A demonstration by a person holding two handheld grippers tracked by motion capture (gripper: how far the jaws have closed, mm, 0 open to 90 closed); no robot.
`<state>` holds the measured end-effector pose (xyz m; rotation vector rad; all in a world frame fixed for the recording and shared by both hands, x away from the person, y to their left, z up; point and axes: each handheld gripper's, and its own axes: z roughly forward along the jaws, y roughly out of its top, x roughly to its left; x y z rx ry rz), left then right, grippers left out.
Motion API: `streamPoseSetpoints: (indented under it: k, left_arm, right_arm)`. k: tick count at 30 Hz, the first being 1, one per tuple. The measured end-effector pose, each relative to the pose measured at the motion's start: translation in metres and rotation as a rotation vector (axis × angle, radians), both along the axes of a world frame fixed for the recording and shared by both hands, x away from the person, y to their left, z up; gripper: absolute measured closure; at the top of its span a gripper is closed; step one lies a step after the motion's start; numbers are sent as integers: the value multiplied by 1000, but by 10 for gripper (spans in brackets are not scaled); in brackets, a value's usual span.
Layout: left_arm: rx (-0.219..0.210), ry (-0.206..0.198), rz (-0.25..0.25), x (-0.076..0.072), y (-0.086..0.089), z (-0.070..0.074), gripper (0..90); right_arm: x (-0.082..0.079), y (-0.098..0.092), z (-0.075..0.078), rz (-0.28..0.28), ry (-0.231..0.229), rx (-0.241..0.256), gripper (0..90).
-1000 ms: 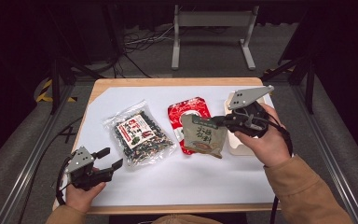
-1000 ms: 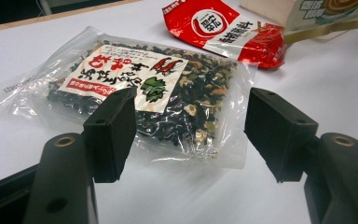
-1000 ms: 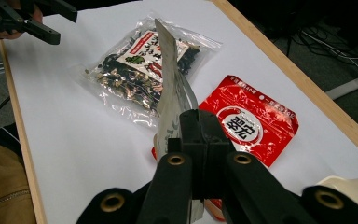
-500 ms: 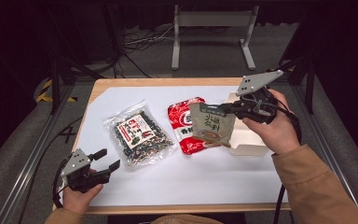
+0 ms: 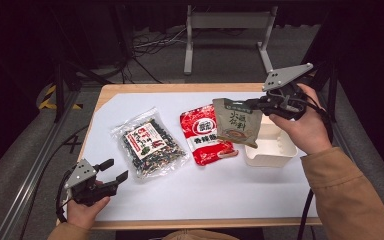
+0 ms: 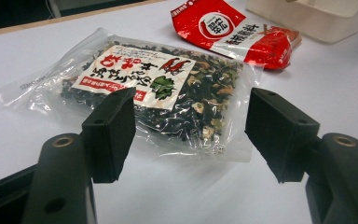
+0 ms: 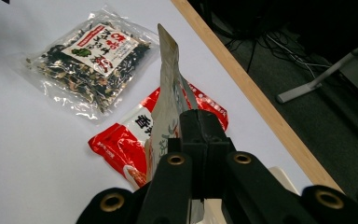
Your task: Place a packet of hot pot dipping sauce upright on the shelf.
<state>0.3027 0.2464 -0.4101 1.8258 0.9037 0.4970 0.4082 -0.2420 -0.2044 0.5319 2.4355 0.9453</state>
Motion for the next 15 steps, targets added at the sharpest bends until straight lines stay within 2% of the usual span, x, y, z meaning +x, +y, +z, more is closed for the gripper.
streamPoseSetpoints:
  k: [9,15]
  left_arm:
    - [-1,0,0,1,-1,0,337]
    - [1,3,0,1,-1,0,337]
  right_arm:
    - [13,-16,3,-26,-33,-12,900]
    - [23,-26,4,-17,-44,-13,900]
